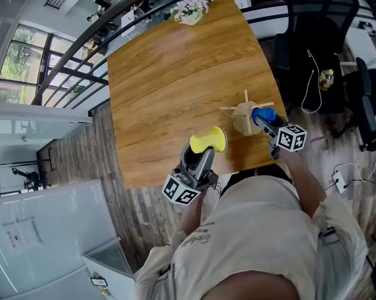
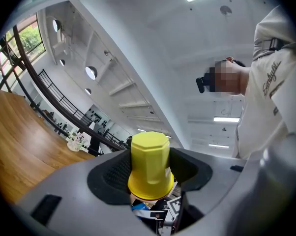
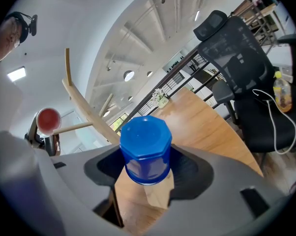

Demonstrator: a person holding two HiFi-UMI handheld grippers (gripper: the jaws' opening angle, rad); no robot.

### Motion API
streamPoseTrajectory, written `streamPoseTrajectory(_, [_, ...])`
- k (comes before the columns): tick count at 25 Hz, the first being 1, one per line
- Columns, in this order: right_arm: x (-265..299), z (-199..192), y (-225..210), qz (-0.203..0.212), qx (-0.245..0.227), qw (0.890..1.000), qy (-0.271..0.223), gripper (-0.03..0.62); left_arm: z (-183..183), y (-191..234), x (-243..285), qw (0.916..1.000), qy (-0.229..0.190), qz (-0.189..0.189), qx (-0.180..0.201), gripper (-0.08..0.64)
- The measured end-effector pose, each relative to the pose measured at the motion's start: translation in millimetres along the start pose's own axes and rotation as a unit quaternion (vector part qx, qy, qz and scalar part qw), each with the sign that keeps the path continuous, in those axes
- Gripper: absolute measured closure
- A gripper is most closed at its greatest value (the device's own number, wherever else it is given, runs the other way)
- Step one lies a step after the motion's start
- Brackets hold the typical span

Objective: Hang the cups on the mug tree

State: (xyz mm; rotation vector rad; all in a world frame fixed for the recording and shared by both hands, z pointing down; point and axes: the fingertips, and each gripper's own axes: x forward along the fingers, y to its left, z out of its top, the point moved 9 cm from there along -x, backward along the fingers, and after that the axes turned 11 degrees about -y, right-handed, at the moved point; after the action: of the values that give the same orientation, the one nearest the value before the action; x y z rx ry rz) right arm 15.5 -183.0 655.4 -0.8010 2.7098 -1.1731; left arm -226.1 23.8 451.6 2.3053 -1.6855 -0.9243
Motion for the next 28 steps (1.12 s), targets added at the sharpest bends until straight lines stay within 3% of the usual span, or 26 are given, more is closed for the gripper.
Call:
streamPoseTrajectory(9, [-0.7,-14.1,-7.0,-0.010,0.055,0.998,0.008,0.314,-0.7,2.4,-5.0,1.0000,0.003,-0.001,-0.007,0.316])
streamPoseTrajectory(20, [-29.6,-34.1,2.0,-0.019,0.048,0.998,0.046,0.304,-1.0,7.7,-4.0,0.9994,0.010,-0.026,-0.021,0.314])
streamPoseTrajectory(23, [-47.5,-29.2,8.6,-0.023,0.027,0.998,0.045,0.355,-2.9,9.7,0.2,0.9990,0.011,-0.035,-0.024,0.316])
streamPoseTrajectory(28, [-69.0,-10.1,30.5,-0.010,-0.033,0.999,0.033,0.499,2.6,22.2,13.1,0.9986,0.001,-0.048,-0.024,0.316])
